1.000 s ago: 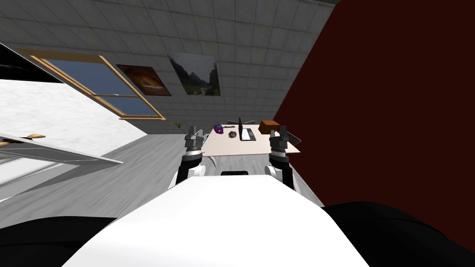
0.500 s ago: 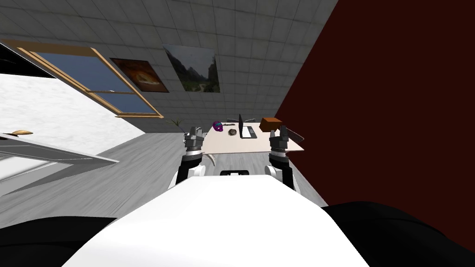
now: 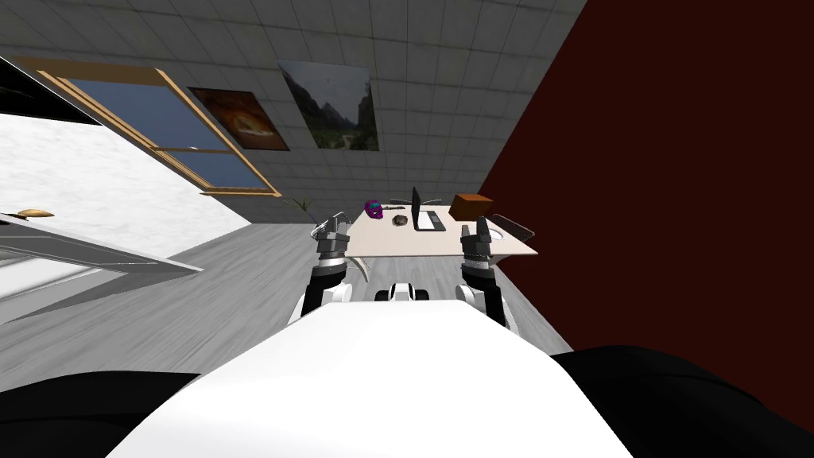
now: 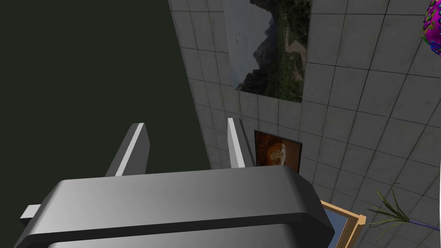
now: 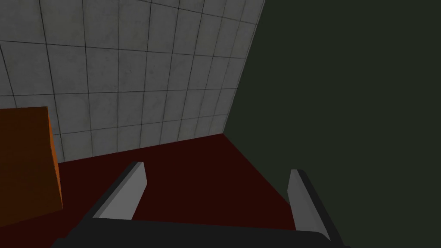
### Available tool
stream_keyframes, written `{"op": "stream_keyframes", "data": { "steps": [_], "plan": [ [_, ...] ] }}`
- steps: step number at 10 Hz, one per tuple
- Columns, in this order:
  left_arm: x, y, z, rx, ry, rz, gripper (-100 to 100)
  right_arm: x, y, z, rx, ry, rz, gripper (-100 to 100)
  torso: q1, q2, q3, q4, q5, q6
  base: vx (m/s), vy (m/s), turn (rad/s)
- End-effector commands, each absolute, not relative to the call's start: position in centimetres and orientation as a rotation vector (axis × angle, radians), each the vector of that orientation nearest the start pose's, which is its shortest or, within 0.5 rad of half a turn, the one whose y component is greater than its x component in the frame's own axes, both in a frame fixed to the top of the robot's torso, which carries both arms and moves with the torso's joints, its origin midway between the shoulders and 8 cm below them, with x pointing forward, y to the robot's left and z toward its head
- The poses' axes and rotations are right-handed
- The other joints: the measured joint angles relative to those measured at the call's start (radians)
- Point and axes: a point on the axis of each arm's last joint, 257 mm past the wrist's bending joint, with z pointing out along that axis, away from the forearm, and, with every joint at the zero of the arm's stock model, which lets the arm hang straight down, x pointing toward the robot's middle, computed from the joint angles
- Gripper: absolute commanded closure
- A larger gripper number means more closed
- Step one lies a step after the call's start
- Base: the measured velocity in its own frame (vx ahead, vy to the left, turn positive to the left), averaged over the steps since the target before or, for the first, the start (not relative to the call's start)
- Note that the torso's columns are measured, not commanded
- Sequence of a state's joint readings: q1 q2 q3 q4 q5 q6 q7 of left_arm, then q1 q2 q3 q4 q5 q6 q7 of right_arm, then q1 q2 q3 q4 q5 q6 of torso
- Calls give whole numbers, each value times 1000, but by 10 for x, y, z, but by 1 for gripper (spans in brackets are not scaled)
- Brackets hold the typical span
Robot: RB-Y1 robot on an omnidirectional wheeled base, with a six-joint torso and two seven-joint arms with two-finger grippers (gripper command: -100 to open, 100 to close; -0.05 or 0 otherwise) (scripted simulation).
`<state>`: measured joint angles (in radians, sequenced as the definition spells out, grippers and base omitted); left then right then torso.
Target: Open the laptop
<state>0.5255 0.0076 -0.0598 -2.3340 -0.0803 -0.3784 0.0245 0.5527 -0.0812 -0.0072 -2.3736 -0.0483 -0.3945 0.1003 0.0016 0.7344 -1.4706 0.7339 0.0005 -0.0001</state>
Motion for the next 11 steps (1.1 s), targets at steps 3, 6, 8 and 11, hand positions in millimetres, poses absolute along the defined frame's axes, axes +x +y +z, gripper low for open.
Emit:
{"op": "stream_keyframes", "data": {
  "steps": [3,6,8,11],
  "plan": [
    [355,255,15,-695,721,-1300,0,358,-289,-10,613,906,1075,-100,-2,3,-5,4,0,0,0,48,127],
    [355,255,15,-695,721,-1300,0,369,-304,-42,598,1045,946,-100,-1,3,-6,4,0,0,6,64,161],
    [355,255,15,-695,721,-1300,0,375,-319,-65,584,1139,845,-100,-1,4,-5,4,0,0,-2,75,175],
    [355,255,15,-695,721,-1300,0,381,-349,-99,558,1279,670,-100,-1,3,-6,4,0,0,9,85,192]
  ]
}}
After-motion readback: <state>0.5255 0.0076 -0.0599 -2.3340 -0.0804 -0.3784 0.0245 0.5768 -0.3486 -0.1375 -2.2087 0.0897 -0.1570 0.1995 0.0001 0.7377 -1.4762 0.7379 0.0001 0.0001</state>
